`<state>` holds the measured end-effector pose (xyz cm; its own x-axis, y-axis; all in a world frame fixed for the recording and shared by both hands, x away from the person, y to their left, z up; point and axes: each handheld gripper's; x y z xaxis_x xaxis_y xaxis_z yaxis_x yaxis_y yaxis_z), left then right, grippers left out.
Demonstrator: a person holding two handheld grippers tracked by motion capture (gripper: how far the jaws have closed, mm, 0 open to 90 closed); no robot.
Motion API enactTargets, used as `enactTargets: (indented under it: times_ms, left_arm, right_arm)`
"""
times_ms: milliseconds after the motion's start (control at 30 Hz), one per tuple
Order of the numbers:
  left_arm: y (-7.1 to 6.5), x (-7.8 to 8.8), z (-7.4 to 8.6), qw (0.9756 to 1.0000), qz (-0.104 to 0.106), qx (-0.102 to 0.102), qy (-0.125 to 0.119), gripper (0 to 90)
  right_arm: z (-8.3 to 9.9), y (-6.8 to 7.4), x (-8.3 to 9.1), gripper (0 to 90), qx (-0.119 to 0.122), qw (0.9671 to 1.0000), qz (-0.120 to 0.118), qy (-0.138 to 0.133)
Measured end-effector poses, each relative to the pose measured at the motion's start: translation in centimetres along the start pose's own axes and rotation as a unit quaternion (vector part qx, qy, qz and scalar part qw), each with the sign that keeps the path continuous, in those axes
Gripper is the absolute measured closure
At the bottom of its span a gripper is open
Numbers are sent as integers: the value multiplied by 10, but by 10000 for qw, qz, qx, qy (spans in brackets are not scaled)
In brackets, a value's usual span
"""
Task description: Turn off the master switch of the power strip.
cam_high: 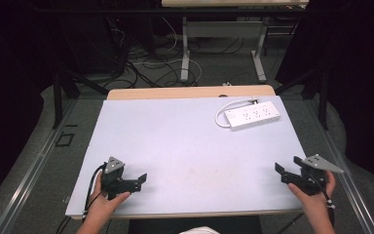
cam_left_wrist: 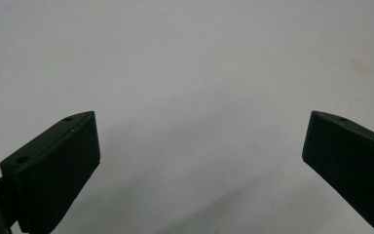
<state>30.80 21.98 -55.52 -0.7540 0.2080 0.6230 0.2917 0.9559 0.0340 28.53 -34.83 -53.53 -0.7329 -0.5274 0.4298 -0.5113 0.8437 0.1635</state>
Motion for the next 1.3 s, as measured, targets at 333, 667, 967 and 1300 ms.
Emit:
enactTargets:
  times_ms: [333, 667, 967, 1300]
  left_arm:
    - [3, 2, 2, 10000, -72, 6, -24, 4]
    - [4, 7, 3, 9998, -133, -101, -74, 5]
    - [4, 8, 4, 9998, -148, -114, -62, 13]
    - [8, 12, 5, 9998, -164, 97, -73, 41]
  right_arm:
    - [5, 3, -19, 233, 264, 9994, -62, 234]
    - [-15, 1, -28, 282, 213, 9988, -194, 388]
    - [-41, 6, -50, 346, 384, 9977, -377, 409]
    - [-69, 8, -63, 365, 534, 9962, -518, 457]
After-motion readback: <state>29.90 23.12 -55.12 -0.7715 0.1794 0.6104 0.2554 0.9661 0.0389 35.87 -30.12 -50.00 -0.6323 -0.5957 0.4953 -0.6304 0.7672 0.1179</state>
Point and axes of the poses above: each handheld gripper's, and its own axes: x roughly backward along the jaws, z roughly out of its underside, y roughly to its left, and after that the axes turned 15 degrees about -z, right-handed
